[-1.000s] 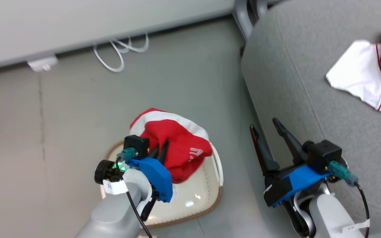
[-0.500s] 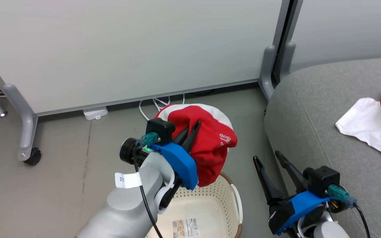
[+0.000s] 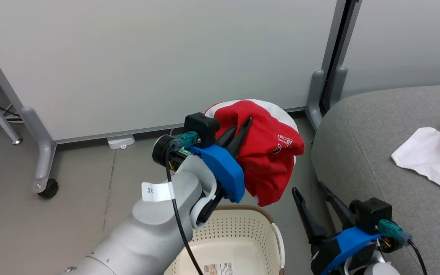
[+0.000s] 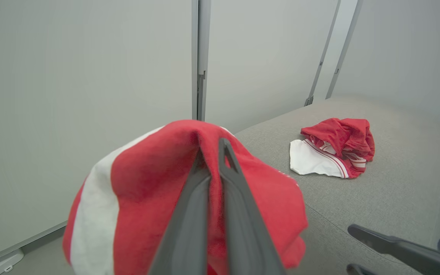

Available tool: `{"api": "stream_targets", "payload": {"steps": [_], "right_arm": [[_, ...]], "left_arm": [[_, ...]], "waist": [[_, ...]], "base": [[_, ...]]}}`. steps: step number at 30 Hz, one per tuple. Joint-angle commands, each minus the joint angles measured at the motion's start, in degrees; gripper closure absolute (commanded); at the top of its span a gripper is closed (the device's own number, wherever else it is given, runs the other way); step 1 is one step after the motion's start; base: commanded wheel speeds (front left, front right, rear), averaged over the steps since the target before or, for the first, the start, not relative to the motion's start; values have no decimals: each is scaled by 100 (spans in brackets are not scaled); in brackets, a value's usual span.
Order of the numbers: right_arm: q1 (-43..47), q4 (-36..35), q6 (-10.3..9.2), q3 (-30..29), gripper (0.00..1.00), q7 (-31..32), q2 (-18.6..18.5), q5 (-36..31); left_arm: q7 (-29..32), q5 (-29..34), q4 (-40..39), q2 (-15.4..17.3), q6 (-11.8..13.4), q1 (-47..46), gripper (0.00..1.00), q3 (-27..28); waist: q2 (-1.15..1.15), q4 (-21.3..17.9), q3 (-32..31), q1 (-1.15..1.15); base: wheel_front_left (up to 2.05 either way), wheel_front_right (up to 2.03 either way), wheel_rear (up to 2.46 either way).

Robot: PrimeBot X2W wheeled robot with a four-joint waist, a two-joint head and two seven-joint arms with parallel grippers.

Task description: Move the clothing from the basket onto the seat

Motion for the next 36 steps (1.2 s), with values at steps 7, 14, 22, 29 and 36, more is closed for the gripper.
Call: {"api": "stream_targets", "payload": {"steps": [7, 14, 22, 29, 36], "right_arm": [[65, -37, 3, 104, 0, 36, -7, 61], [-426, 195, 3, 555, 0, 164, -70, 42], [-1233, 901, 2, 1063, 0, 186, -224, 201], [-1901, 1796, 3, 1468, 0, 31, -185, 458], [-2441, 2710, 3, 1762, 75, -219, -77, 934]], "left_arm": [[-77, -240, 89, 0, 50, -114, 100, -278], [-115, -420, 79, 0, 81, -167, 100, -486], [-160, -593, 9, 0, 95, -262, 100, -746], [-179, -699, -103, 0, 93, -344, 100, -951], [-205, -852, -200, 1, 103, -346, 100, -1056]], "waist": [[0, -26, -12, 1], [0, -37, 48, 1], [0, -26, 136, 1], [0, -33, 153, 1], [0, -86, 114, 1]], "base": [[0, 0, 0], [0, 0, 0], [0, 0, 0], [0, 0, 0], [0, 0, 0]]}}
